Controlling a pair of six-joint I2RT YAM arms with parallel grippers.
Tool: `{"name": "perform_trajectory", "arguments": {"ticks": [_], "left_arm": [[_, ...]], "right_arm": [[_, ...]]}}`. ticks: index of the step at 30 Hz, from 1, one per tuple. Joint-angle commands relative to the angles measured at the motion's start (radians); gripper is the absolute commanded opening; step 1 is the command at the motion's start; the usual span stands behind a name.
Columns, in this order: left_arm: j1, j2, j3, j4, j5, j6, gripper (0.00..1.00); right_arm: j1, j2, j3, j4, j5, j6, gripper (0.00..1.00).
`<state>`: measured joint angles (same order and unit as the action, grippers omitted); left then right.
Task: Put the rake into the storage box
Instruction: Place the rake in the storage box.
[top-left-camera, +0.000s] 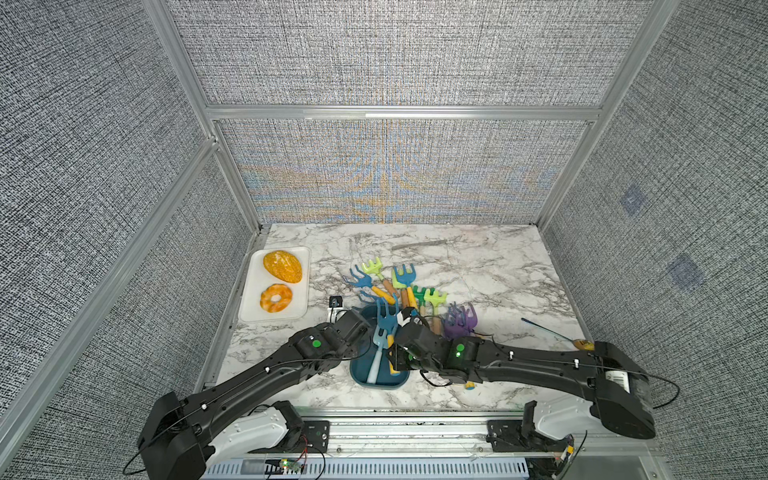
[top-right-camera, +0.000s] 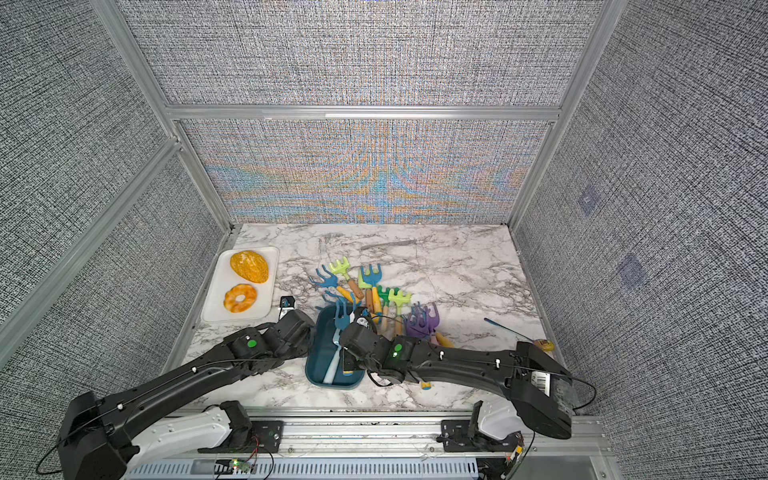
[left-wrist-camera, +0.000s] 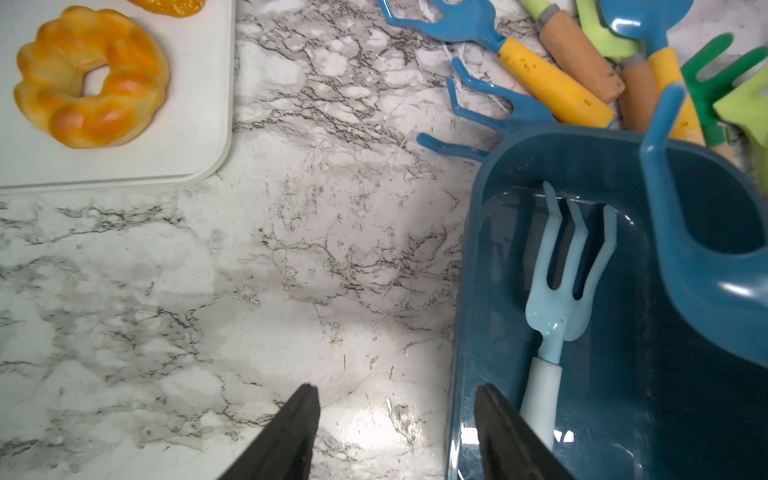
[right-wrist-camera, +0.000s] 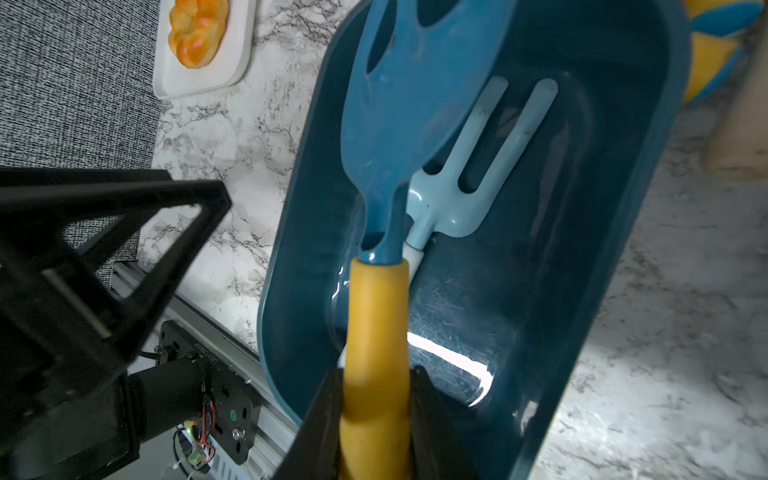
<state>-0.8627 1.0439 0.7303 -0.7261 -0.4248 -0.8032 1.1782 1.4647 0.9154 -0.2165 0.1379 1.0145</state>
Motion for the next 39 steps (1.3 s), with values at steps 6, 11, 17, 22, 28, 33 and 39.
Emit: {"name": "perform_trajectory", "arguments": {"ticks": [6, 11, 17, 22, 28, 33, 39], "left_arm": [[0.019, -0.041, -0.023, 0.049, 0.003, 0.034, 0.66], [0.021, -0.028, -0.014, 0.066, 0.03, 0.049, 0.67], [0.021, 0.013, 0.018, 0.077, 0.051, 0.063, 0.72], [0.023, 0.074, 0.057, 0.078, 0.059, 0.08, 0.75], [0.081, 0.213, 0.162, 0.07, 0.075, 0.133, 0.78], [0.159, 0.376, 0.296, 0.073, 0.095, 0.177, 0.78], [0.232, 0.58, 0.488, 0.035, 0.198, 0.198, 0.76]], "right_arm": [[0.018, 0.092, 0.014, 0.032, 0.018, 0.076, 0.0], [0.015, 0.111, 0.054, -0.026, 0.054, 0.054, 0.34], [-0.002, 0.078, 0.091, -0.087, 0.086, -0.003, 0.5], [-0.039, 0.001, 0.052, -0.092, 0.09, -0.025, 0.5], [-0.104, -0.147, -0.037, -0.081, 0.102, -0.112, 0.69], [-0.184, -0.267, -0.107, -0.076, 0.089, -0.174, 0.84], [-0.281, -0.382, -0.205, -0.107, 0.098, -0.227, 0.98]]}}
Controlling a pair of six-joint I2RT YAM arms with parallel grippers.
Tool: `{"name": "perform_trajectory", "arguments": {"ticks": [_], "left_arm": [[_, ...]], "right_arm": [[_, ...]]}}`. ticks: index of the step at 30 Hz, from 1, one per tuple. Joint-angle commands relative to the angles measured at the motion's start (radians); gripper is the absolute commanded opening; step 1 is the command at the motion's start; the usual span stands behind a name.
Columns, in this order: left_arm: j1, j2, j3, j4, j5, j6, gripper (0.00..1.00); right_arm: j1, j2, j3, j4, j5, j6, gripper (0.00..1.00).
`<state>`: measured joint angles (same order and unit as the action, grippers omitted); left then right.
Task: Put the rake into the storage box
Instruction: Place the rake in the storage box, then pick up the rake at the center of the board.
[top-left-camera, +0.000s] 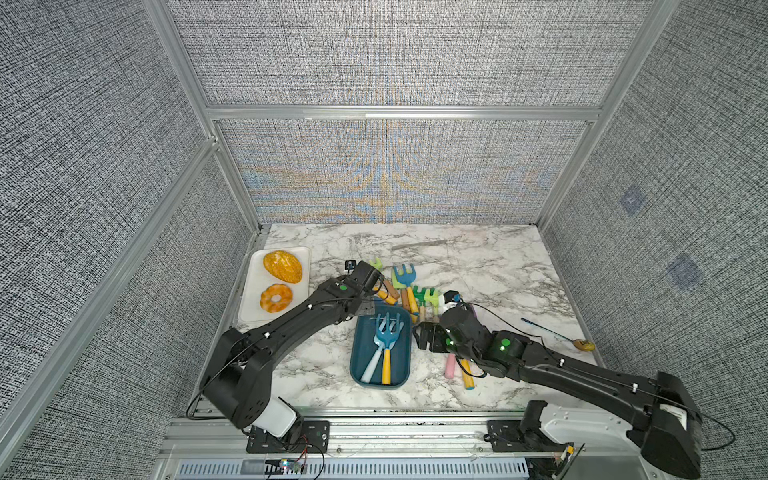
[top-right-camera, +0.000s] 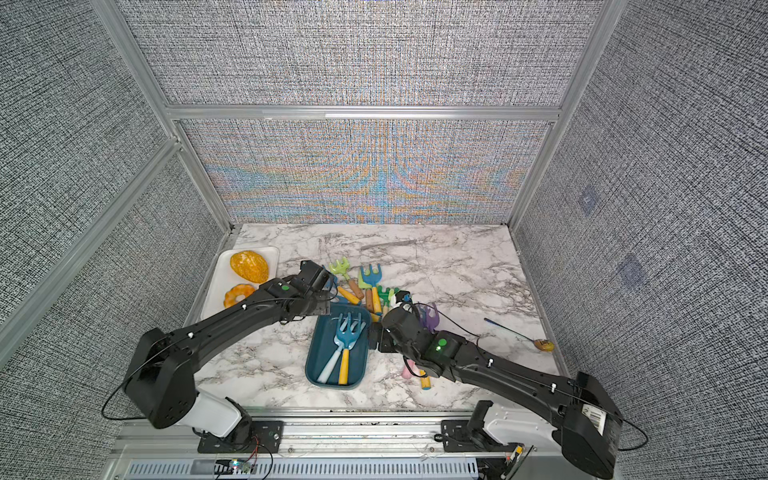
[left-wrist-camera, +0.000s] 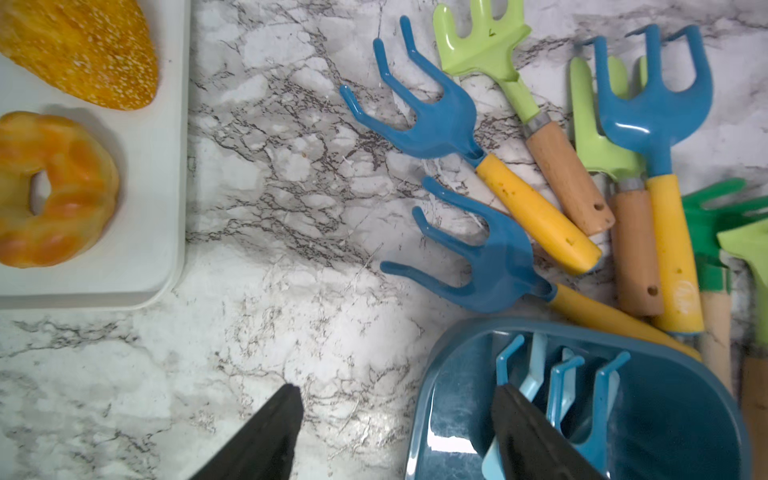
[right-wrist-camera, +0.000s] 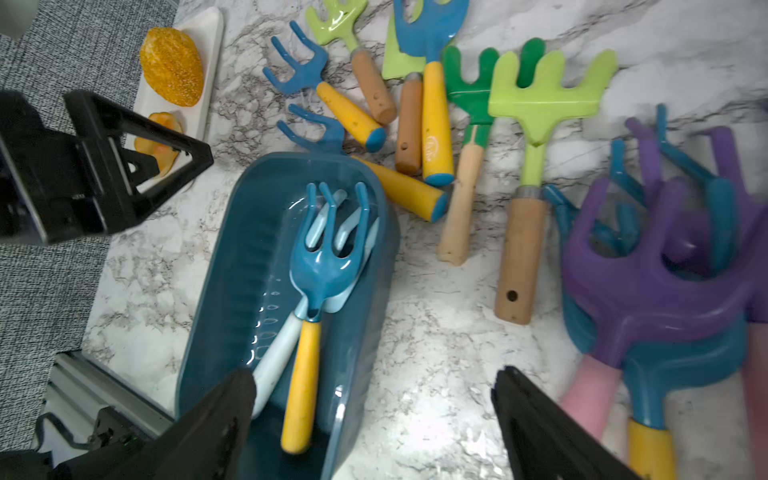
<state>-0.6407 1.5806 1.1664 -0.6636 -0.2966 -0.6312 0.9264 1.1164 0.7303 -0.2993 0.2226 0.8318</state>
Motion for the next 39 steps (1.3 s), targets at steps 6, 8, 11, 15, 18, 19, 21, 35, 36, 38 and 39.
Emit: {"name": "perform_trajectory", "arguments": {"ticks": [6, 8, 11, 15, 18, 19, 21, 35, 36, 38, 39], "left_arm": [[0.003, 0.107, 0.101, -0.019, 0.168, 0.003, 0.72], [-0.004, 0.093, 0.081, -0.014, 0.165, -0.005, 0.72], [-0.014, 0.055, 0.042, -0.005, 0.16, -0.011, 0.71], [-0.023, 0.003, -0.015, 0.005, 0.141, -0.024, 0.72], [-0.024, -0.026, -0.053, 0.012, 0.131, -0.031, 0.71], [-0.024, -0.036, -0.063, 0.012, 0.126, -0.033, 0.72], [-0.024, -0.05, -0.079, 0.012, 0.119, -0.034, 0.72], [-0.024, -0.144, -0.17, 0.026, 0.096, -0.035, 0.71], [-0.024, -0.154, -0.177, 0.026, 0.092, -0.033, 0.72], [-0.024, -0.175, -0.19, 0.026, 0.088, -0.033, 0.71], [-0.024, -0.188, -0.198, 0.028, 0.084, -0.033, 0.72]], "right_arm": [[-0.14, -0.144, -0.123, -0.068, -0.018, -0.056, 0.96], [-0.155, -0.163, -0.163, -0.064, -0.044, -0.051, 0.87], [-0.158, -0.164, -0.207, -0.042, -0.086, -0.039, 0.72], [-0.157, -0.121, -0.24, 0.007, -0.149, -0.032, 0.61], [-0.158, -0.06, -0.249, 0.031, -0.16, -0.03, 0.59], [-0.158, -0.041, -0.252, 0.038, -0.16, -0.03, 0.59], [-0.158, -0.011, -0.251, 0.053, -0.157, -0.028, 0.57], [-0.142, 0.165, -0.24, 0.126, -0.12, -0.002, 0.37], [-0.136, 0.157, -0.234, 0.114, -0.107, 0.005, 0.35], [-0.125, 0.127, -0.218, 0.087, -0.079, 0.014, 0.3], [-0.12, 0.111, -0.21, 0.071, -0.068, 0.018, 0.26]]}}
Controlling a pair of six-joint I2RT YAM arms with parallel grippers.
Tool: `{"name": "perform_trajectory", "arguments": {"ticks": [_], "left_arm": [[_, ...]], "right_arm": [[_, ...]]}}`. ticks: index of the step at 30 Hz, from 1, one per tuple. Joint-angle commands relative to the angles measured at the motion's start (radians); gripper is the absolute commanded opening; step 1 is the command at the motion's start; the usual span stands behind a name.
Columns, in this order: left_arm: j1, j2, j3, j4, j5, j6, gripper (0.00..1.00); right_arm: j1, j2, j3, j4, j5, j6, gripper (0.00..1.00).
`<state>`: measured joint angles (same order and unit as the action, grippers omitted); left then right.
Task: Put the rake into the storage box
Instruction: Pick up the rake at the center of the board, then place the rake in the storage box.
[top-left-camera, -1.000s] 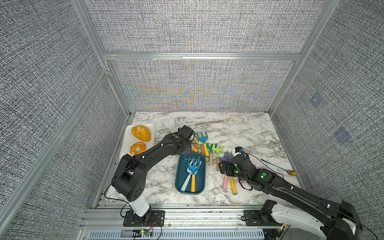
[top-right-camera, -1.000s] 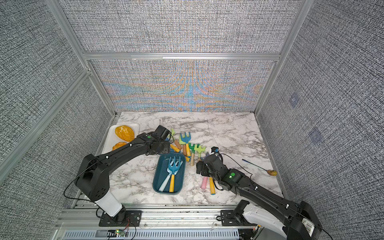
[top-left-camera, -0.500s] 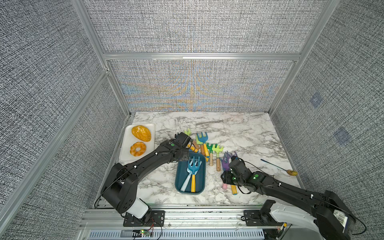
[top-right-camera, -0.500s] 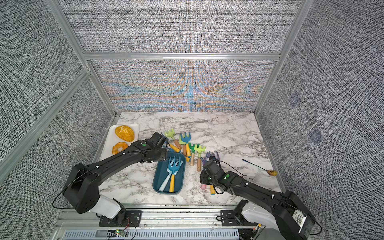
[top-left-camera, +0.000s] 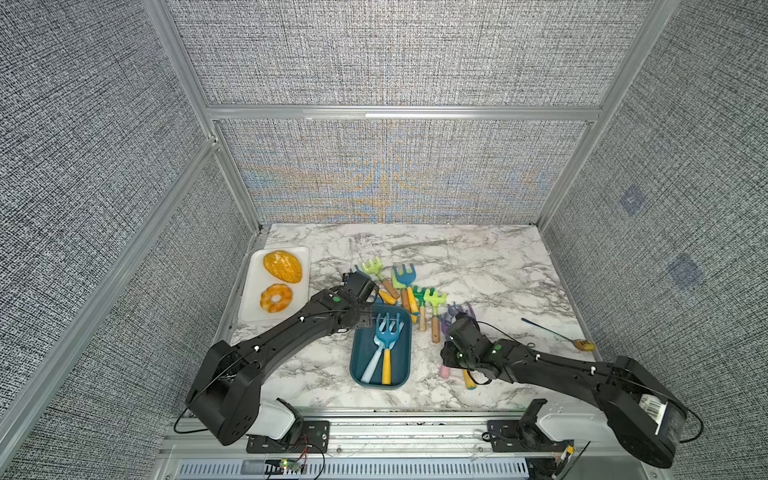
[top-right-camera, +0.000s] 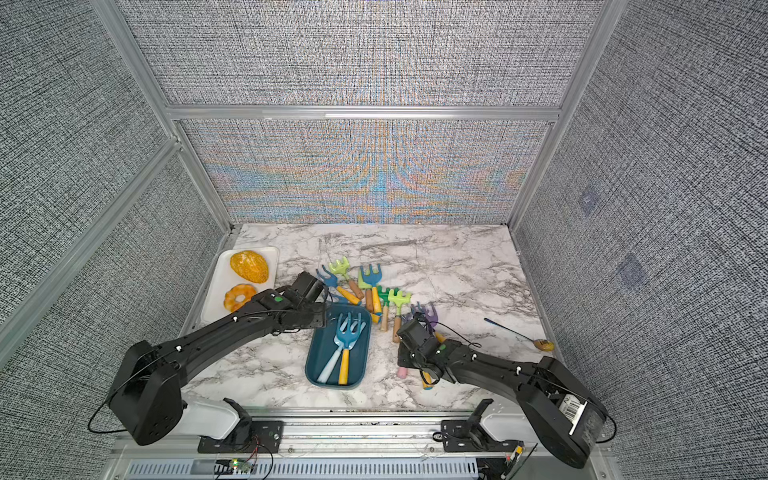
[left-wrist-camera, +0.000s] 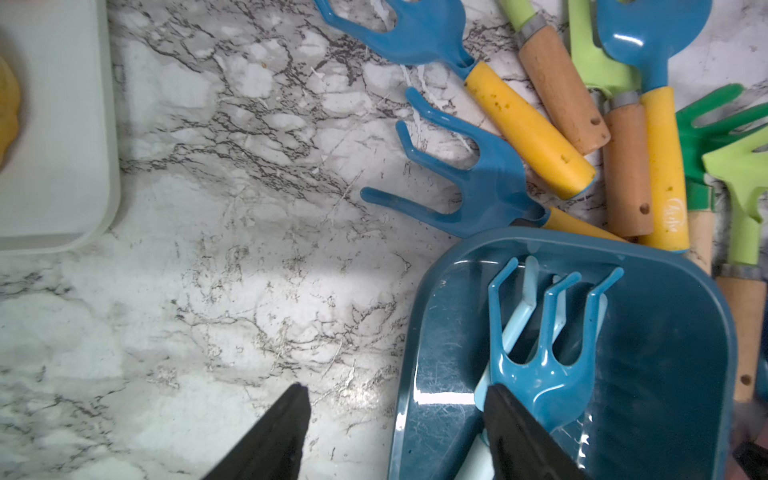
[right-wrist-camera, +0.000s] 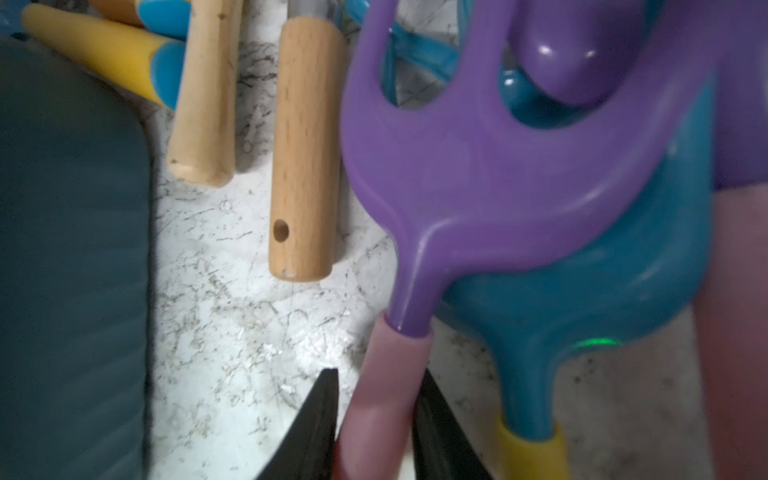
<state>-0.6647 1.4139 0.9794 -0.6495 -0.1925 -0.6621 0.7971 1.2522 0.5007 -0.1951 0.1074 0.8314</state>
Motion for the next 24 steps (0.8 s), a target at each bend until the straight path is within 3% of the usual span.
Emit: {"name": "perform_trajectory", "arguments": {"ticks": [1, 4, 11, 24], "left_arm": [[0.001, -0.037, -0.018, 0.014, -0.025, -0.002, 0.71], [0.001, -0.087, -0.043, 0.017, -0.036, -0.001, 0.71], [0.002, -0.22, -0.117, 0.02, -0.066, -0.01, 0.72], [0.002, -0.43, -0.24, 0.015, -0.139, -0.016, 0.73]], "right_arm": [[0.014, -0.042, 0.03, -0.047, 0.058, 0.019, 0.23], [0.034, -0.093, 0.052, -0.068, 0.074, 0.026, 0.14], [0.135, -0.135, 0.126, -0.037, 0.042, 0.039, 0.1], [0.315, 0.13, 0.341, 0.147, -0.072, 0.158, 0.1]]}}
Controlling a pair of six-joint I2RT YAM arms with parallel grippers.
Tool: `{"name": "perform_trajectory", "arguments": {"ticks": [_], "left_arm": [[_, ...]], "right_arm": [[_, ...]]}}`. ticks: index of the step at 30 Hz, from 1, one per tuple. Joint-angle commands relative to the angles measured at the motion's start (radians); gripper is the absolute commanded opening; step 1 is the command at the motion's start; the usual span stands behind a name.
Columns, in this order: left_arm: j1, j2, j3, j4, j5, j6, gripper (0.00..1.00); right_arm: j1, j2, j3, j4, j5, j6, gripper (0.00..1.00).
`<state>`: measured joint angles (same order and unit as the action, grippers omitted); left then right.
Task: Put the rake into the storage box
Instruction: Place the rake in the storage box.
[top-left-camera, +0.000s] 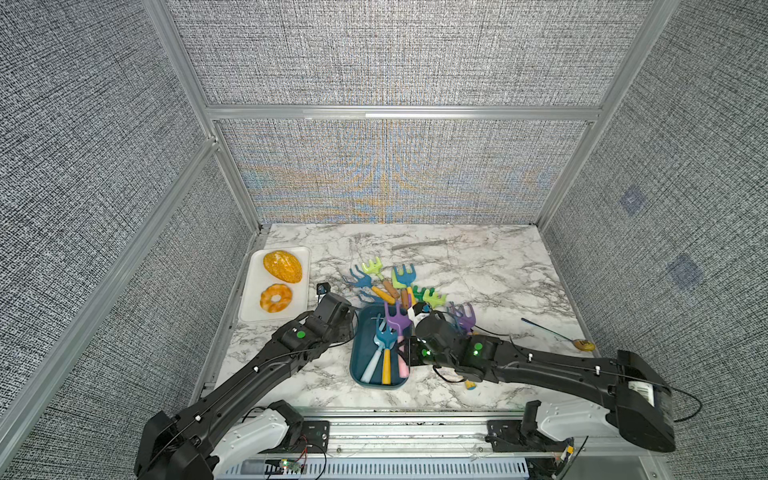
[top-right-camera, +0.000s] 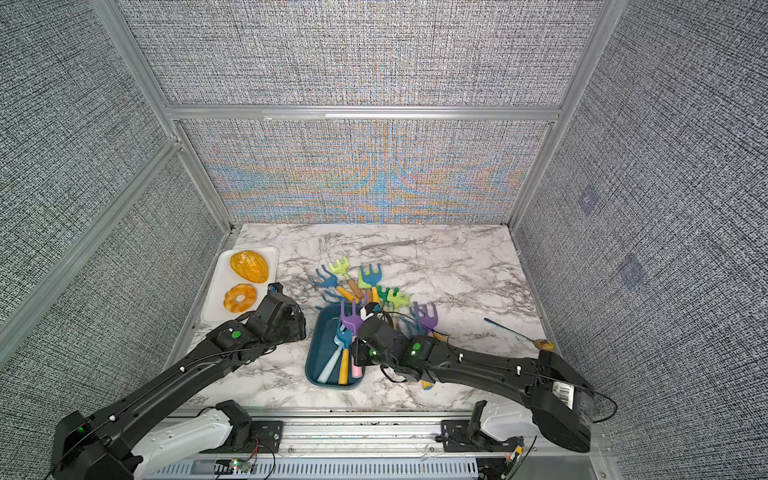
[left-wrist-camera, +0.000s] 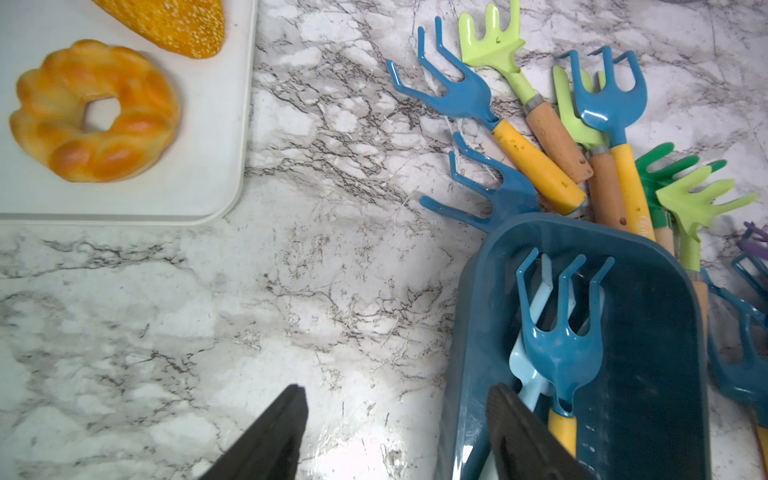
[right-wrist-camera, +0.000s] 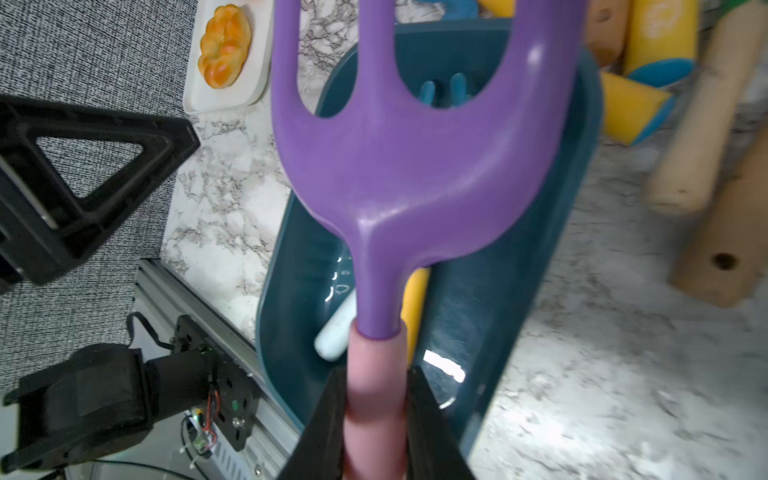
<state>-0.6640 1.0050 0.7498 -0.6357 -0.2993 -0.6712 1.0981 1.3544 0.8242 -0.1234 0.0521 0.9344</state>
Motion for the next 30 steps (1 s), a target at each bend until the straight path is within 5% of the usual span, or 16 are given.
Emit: {"name": "perform_trajectory", "arguments": {"ticks": [1, 17, 27, 30], "left_arm": [[0.001, -0.031, -0.015, 0.005, -0.031, -0.008, 0.74], [0.001, -0.077, -0.055, 0.026, 0.013, -0.014, 0.74], [0.001, -0.083, -0.042, 0.006, 0.102, 0.002, 0.75], [0.0, -0.082, -0.043, 0.007, 0.131, -0.001, 0.75]], "right_arm": [[0.018, 0.045, 0.018, 0.099, -0.021, 0.084, 0.09], [0.043, 0.252, 0.07, 0.253, -0.041, 0.191, 0.11], [0.029, 0.277, 0.094, 0.245, -0.025, 0.158, 0.55], [0.026, 0.248, 0.092, 0.219, -0.001, 0.133, 0.56]]}}
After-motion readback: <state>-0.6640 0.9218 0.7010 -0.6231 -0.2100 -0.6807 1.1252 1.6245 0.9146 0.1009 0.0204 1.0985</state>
